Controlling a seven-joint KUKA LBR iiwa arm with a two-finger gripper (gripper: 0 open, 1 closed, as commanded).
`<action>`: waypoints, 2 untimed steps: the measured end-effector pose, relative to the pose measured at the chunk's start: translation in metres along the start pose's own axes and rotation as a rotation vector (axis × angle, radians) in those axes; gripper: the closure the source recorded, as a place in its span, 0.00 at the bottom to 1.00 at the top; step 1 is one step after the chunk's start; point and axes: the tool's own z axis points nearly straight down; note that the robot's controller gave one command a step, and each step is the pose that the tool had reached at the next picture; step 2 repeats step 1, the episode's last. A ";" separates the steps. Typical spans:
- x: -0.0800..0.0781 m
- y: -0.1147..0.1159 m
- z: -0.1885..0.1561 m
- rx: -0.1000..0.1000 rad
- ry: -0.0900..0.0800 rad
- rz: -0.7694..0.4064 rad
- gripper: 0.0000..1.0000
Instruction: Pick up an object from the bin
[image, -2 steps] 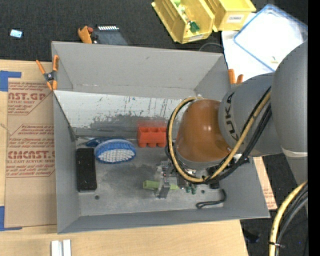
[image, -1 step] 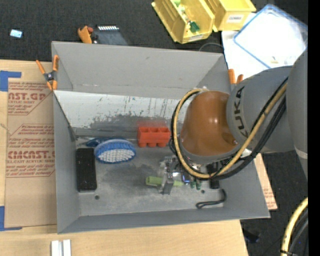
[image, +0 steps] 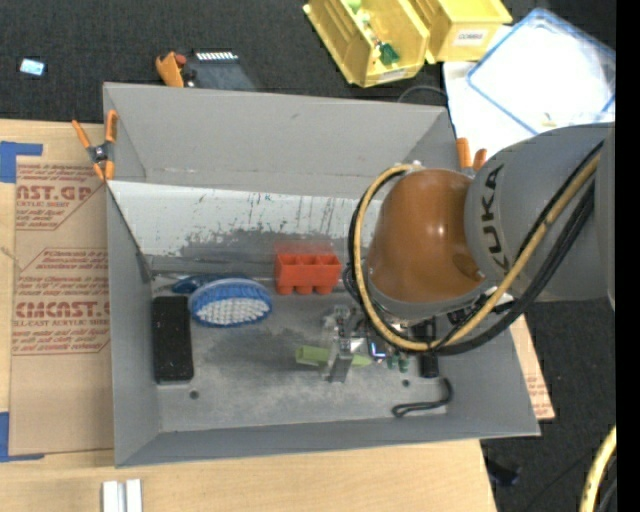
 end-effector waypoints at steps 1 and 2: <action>0.000 0.001 -0.015 -0.001 -0.001 0.000 1.00; 0.000 0.001 -0.015 -0.001 -0.001 0.000 1.00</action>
Offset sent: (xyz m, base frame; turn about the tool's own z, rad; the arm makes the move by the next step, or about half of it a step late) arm 0.0003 0.0004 0.0181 -0.0002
